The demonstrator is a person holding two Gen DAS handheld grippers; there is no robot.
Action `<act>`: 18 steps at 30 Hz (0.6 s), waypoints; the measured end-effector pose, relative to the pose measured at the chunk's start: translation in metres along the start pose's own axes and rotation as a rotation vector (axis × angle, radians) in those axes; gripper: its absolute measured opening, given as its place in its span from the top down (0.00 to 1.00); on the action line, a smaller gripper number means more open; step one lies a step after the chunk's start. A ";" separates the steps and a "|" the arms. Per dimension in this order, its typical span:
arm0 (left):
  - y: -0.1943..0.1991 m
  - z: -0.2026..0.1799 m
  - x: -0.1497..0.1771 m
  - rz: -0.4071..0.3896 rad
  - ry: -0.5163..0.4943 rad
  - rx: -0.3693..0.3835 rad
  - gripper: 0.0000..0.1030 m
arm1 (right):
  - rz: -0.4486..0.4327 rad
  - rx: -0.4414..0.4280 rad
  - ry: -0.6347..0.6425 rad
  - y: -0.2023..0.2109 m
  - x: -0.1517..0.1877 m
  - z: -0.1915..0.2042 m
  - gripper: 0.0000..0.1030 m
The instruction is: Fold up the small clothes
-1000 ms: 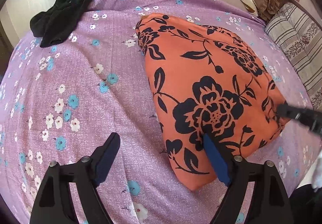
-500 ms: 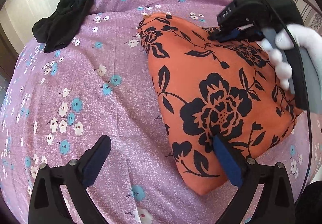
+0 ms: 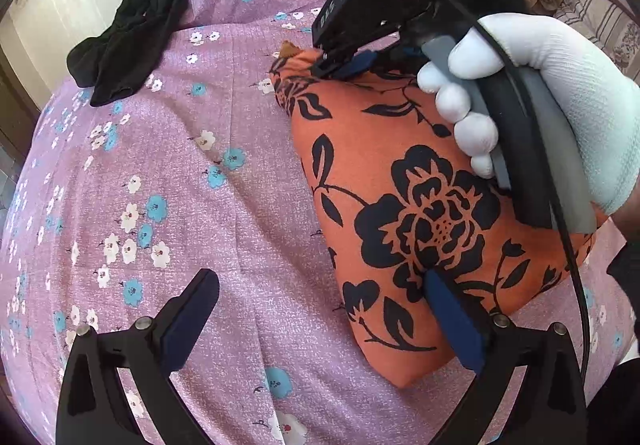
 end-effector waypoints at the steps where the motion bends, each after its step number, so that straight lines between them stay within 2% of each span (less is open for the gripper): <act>1: 0.000 0.001 0.000 0.008 0.009 0.013 0.01 | -0.001 -0.005 -0.016 0.006 0.002 -0.001 0.82; 5: -0.003 0.005 0.000 0.052 0.056 0.065 0.01 | -0.068 -0.001 0.009 0.057 0.016 -0.006 0.82; 10: -0.005 0.008 0.001 0.080 0.103 0.096 0.01 | -0.151 0.013 -0.019 0.125 0.060 -0.036 0.80; 14: -0.009 0.004 0.002 0.070 0.100 0.077 0.00 | -0.091 0.139 -0.048 0.129 0.117 -0.067 0.81; 18: -0.006 0.001 0.001 0.057 0.068 0.069 0.00 | -0.180 0.077 -0.082 0.143 0.152 -0.070 0.82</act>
Point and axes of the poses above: each gripper's, at about its wrist camera, not at the fingertips, and y roughly against the way its jaws point, z to its left, x to its underside, the point moved 10 cm from there along -y, roughly the way its jaws point, and after that the axes turned 9 degrees about y, right-handed, at the moved point
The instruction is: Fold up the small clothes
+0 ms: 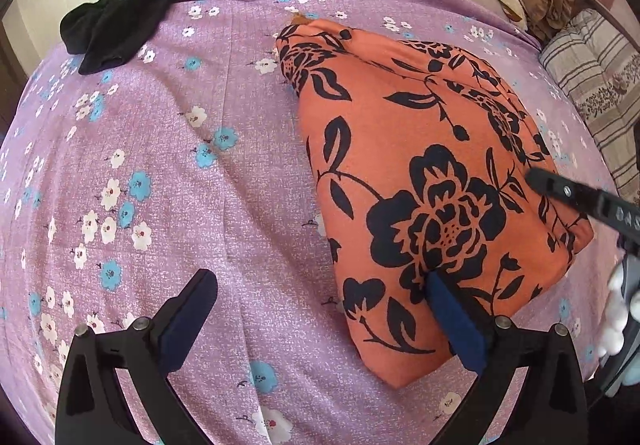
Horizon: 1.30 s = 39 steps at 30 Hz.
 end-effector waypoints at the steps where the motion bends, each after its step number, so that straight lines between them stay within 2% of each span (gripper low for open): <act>1: 0.002 0.000 -0.002 -0.006 -0.006 -0.004 0.00 | 0.006 0.000 -0.006 0.004 0.002 0.001 0.82; 5: 0.020 -0.003 -0.018 -0.126 -0.046 -0.045 0.00 | 0.042 -0.007 -0.009 0.011 0.007 0.000 0.82; 8: 0.030 -0.010 -0.024 -0.184 -0.070 -0.035 0.00 | 0.061 -0.020 -0.023 0.010 0.014 0.000 0.82; 10: 0.024 -0.012 -0.023 -0.175 -0.086 -0.062 0.00 | 0.076 -0.013 -0.007 0.011 0.022 0.002 0.82; 11: 0.014 -0.011 -0.020 -0.143 -0.098 -0.092 0.00 | 0.081 -0.010 -0.007 0.010 0.027 0.002 0.82; 13: -0.002 -0.014 -0.015 -0.103 -0.094 -0.089 0.00 | 0.088 -0.009 -0.016 0.009 0.038 0.001 0.82; 15: -0.004 -0.016 -0.016 -0.113 -0.072 -0.080 0.00 | 0.084 -0.008 -0.030 0.009 0.045 0.000 0.82; 19: -0.003 -0.020 -0.014 -0.139 -0.120 -0.119 0.00 | 0.083 0.004 -0.022 0.009 0.046 0.001 0.82; 23: -0.003 -0.017 -0.009 -0.133 -0.059 -0.110 0.00 | 0.082 -0.008 -0.029 0.010 0.039 0.002 0.82; 26: -0.006 -0.015 -0.006 -0.134 -0.016 -0.096 0.00 | 0.031 -0.004 -0.038 0.020 0.026 0.004 0.82; 29: -0.005 -0.017 -0.008 -0.154 -0.042 -0.128 0.00 | -0.038 0.034 -0.003 0.027 0.005 0.005 0.81; 32: -0.003 -0.019 -0.008 -0.168 -0.072 -0.149 0.00 | -0.071 0.047 -0.016 0.022 -0.010 0.002 0.81; 36: -0.006 -0.017 -0.009 -0.151 -0.068 -0.134 0.00 | -0.010 0.072 -0.050 -0.001 -0.004 -0.008 0.82; 39: -0.009 -0.015 -0.010 -0.135 -0.051 -0.116 0.00 | -0.020 0.075 -0.048 -0.003 -0.005 -0.007 0.82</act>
Point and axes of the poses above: each gripper's, at about its wrist camera, not at the fingertips, and y roughly against the way its jaws point, z to its left, x to its underside, the point moved 10 cm from there along -y, roughly the way its jaws point, and after that the axes turned 9 degrees about y, right-handed, at the moved point
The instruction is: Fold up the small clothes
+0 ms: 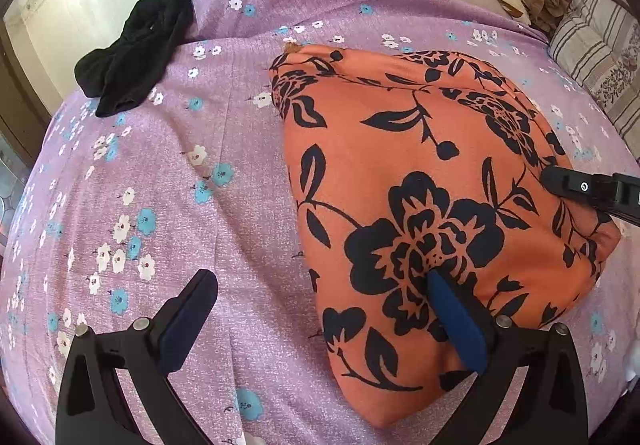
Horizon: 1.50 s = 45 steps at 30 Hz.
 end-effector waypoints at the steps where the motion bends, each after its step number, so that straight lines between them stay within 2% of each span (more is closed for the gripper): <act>1: -0.001 0.000 0.000 0.003 0.002 0.004 0.00 | -0.004 0.002 0.005 0.000 0.000 0.000 0.82; 14: -0.001 0.000 0.000 0.001 0.010 0.015 0.00 | -0.035 -0.004 -0.023 0.001 0.002 -0.001 0.81; 23: 0.009 -0.003 -0.008 0.017 -0.020 -0.027 0.00 | -0.039 -0.028 -0.086 0.014 -0.002 -0.003 0.82; 24: 0.014 -0.002 -0.013 -0.006 -0.023 -0.031 0.00 | -0.050 -0.024 -0.083 0.015 -0.003 -0.002 0.82; 27: 0.034 0.009 -0.037 -0.141 -0.003 -0.080 0.00 | -0.086 0.005 -0.061 0.019 -0.009 -0.001 0.81; 28: 0.035 0.013 -0.044 -0.156 0.012 -0.089 0.00 | -0.097 0.003 -0.054 0.019 -0.012 0.001 0.80; 30: 0.021 0.023 -0.048 -0.109 0.057 -0.079 0.00 | -0.106 -0.003 -0.043 0.016 -0.017 0.003 0.80; 32: -0.001 0.027 -0.043 -0.026 0.108 -0.023 0.00 | -0.104 -0.003 -0.036 0.009 -0.021 0.003 0.80; 34: -0.015 0.027 -0.036 0.023 0.151 0.031 0.00 | -0.046 -0.014 -0.043 -0.007 -0.017 0.001 0.79; 36: -0.014 0.025 -0.035 0.032 0.175 0.033 0.00 | -0.043 -0.012 -0.045 -0.011 -0.018 0.000 0.79; 39: -0.008 0.020 -0.037 0.008 0.103 -0.006 0.00 | -0.040 -0.011 -0.038 -0.008 -0.018 0.002 0.79; 41: -0.003 0.019 -0.038 0.002 0.107 -0.011 0.00 | -0.051 -0.009 -0.039 -0.003 -0.019 0.002 0.79; 45: 0.015 0.017 -0.046 -0.050 0.130 0.032 0.00 | -0.136 0.034 0.012 0.012 -0.029 0.006 0.79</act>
Point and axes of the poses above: each gripper's, at about its wrist camera, not at the fingertips, and y roughly against the way its jaws point, z to its left, x to its underside, the point moved 10 cm from there along -y, roughly the way its jaws point, and after that the axes turned 9 degrees about y, right-handed, at the moved point
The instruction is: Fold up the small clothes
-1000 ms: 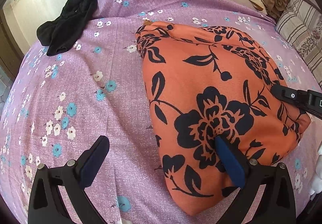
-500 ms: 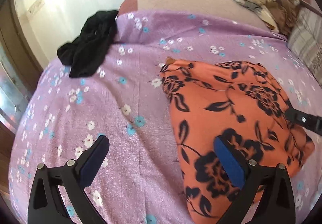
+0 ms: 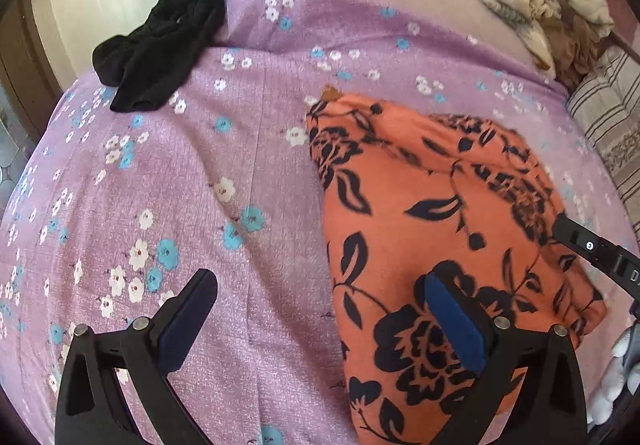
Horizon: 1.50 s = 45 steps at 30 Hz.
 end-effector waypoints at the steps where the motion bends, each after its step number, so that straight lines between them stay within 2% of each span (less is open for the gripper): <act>1: 0.001 0.000 -0.002 -0.016 -0.004 -0.003 0.00 | -0.023 0.002 0.009 0.003 -0.004 0.002 0.79; 4: -0.008 -0.003 -0.001 -0.011 -0.027 -0.011 0.00 | -0.015 -0.016 -0.005 -0.007 -0.007 0.002 0.79; 6: -0.030 -0.007 0.013 0.068 -0.063 -0.022 0.00 | 0.078 -0.026 -0.031 -0.030 0.002 -0.001 0.74; 9: -0.035 -0.005 0.018 0.103 0.010 0.044 0.00 | 0.079 -0.037 -0.072 -0.036 0.001 -0.004 0.74; 11: -0.034 -0.006 0.017 0.133 0.011 0.065 0.00 | 0.090 -0.035 -0.060 -0.031 -0.001 -0.001 0.74; 15: -0.023 -0.003 0.005 0.067 -0.001 0.035 0.00 | 0.099 -0.058 -0.080 -0.020 -0.003 0.000 0.73; 21: 0.009 -0.012 -0.011 -0.090 -0.088 0.005 0.00 | 0.011 -0.070 -0.091 0.005 -0.015 -0.012 0.71; 23: 0.017 -0.014 -0.015 -0.135 -0.108 -0.001 0.00 | 0.004 -0.063 -0.111 0.010 -0.017 -0.020 0.66; 24: 0.021 -0.016 -0.017 -0.153 -0.115 -0.004 0.00 | 0.002 -0.060 -0.127 0.012 -0.018 -0.025 0.59; 25: 0.023 -0.018 -0.019 -0.166 -0.122 -0.006 0.00 | -0.002 -0.057 -0.144 0.014 -0.018 -0.030 0.44; 26: 0.025 -0.020 -0.021 -0.177 -0.130 -0.007 0.00 | -0.011 -0.056 -0.159 0.016 -0.019 -0.034 0.38; 36: 0.027 -0.030 -0.015 -0.188 -0.179 -0.013 0.00 | -0.022 -0.098 -0.225 0.025 -0.022 -0.056 0.38; 45: 0.017 -0.032 -0.008 -0.154 -0.188 -0.008 0.00 | 0.002 -0.125 -0.249 0.021 -0.016 -0.060 0.38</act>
Point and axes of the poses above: each gripper's, at about its wrist camera, not at the fingertips, and y roughly against the way its jaws point, z to its left, x to its underside, the point moved 10 cm from there along -y, roughly the way its jaws point, and after that the axes turned 9 degrees about y, right-handed, at the moved point
